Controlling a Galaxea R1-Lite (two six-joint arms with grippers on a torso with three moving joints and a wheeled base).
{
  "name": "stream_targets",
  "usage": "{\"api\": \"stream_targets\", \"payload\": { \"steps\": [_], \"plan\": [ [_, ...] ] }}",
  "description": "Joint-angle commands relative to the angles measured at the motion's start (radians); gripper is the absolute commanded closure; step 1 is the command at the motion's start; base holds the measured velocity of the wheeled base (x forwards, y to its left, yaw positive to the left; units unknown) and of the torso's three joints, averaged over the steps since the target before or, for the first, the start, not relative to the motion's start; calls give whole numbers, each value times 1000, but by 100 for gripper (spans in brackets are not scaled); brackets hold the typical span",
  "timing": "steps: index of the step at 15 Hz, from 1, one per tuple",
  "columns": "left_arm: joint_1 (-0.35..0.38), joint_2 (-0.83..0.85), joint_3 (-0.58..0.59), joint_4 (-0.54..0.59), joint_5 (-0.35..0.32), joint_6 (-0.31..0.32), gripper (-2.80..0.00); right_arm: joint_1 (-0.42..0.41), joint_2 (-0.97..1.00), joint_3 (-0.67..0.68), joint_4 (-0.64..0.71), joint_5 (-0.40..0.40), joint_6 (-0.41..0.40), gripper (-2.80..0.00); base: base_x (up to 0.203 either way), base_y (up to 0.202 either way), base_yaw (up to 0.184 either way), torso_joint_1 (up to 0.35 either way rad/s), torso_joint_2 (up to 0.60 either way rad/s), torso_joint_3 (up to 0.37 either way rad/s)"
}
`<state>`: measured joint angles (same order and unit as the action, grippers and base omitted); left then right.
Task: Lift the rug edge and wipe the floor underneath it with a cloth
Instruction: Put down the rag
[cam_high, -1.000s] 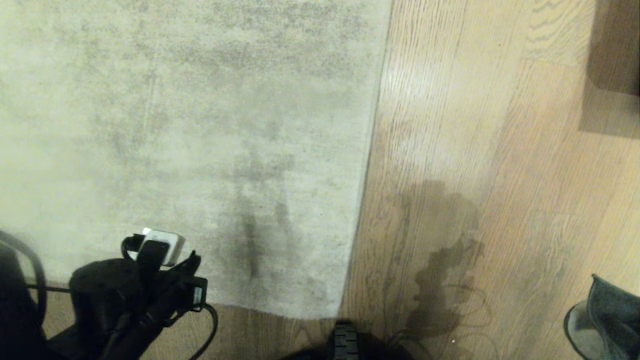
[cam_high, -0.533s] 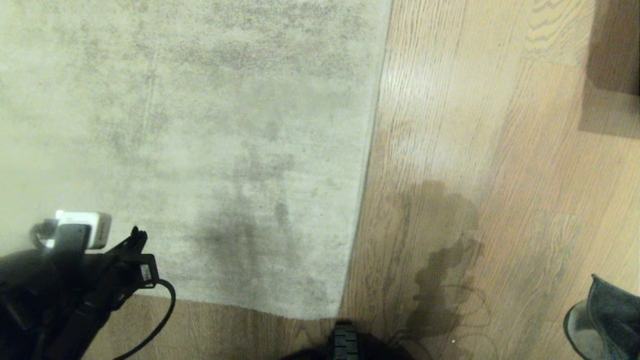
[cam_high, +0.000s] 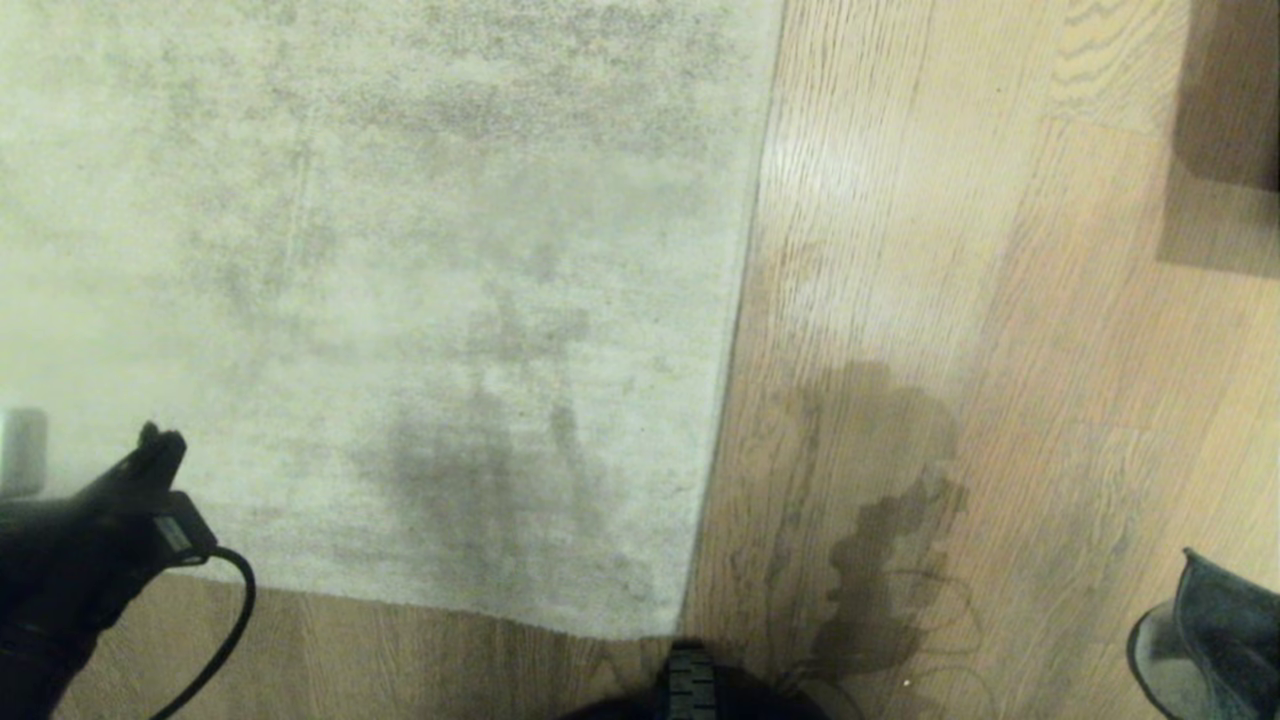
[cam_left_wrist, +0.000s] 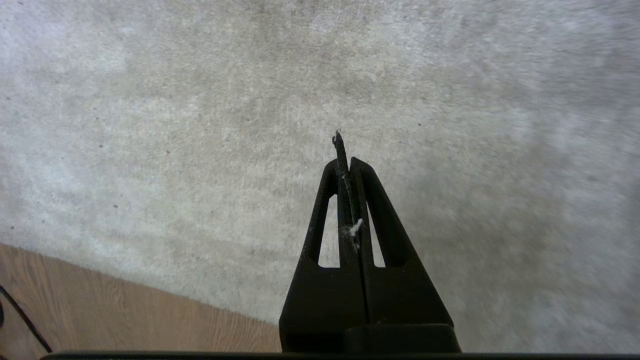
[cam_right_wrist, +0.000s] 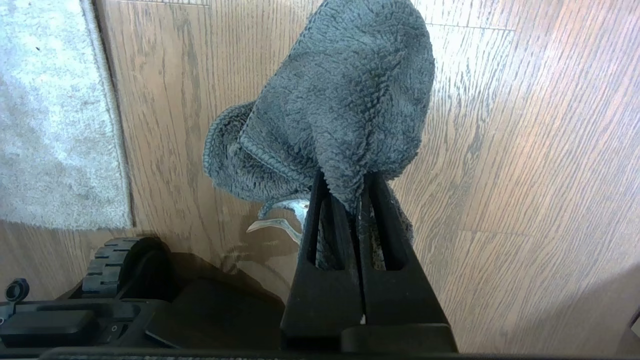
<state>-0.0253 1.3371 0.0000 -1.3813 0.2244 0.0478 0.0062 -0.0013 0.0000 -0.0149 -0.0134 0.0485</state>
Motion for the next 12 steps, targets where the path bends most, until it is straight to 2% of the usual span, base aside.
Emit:
{"api": "stream_targets", "payload": {
  "steps": [1, 6, 8, 10, 12],
  "plan": [
    [23, -241, 0, 177, -36, -11, 0, 0, 1, 0, 0, 0, 1, 0, 0, 0, 0, 0, 0, 0],
    [28, -715, -4, 710, -87, -34, 0, 1, 1, 0, 0, 0, 1, 0, 0, 0, 0, 0, 0, 0],
    [20, -892, -21, 958, -99, -37, 0, 0, 1, 0, 0, 0, 1, 0, 0, 0, 0, 0, 0, 0],
    [-2, -1014, -44, 1166, -120, -36, 0, 0, 1, 0, 0, 0, 1, 0, 0, 0, 0, 0, 0, 0],
    [-16, -1080, -41, 1248, -133, -33, 0, 0, 1, 0, 0, 0, 1, 0, 0, 0, 0, 0, 0, 0]
  ]
}}
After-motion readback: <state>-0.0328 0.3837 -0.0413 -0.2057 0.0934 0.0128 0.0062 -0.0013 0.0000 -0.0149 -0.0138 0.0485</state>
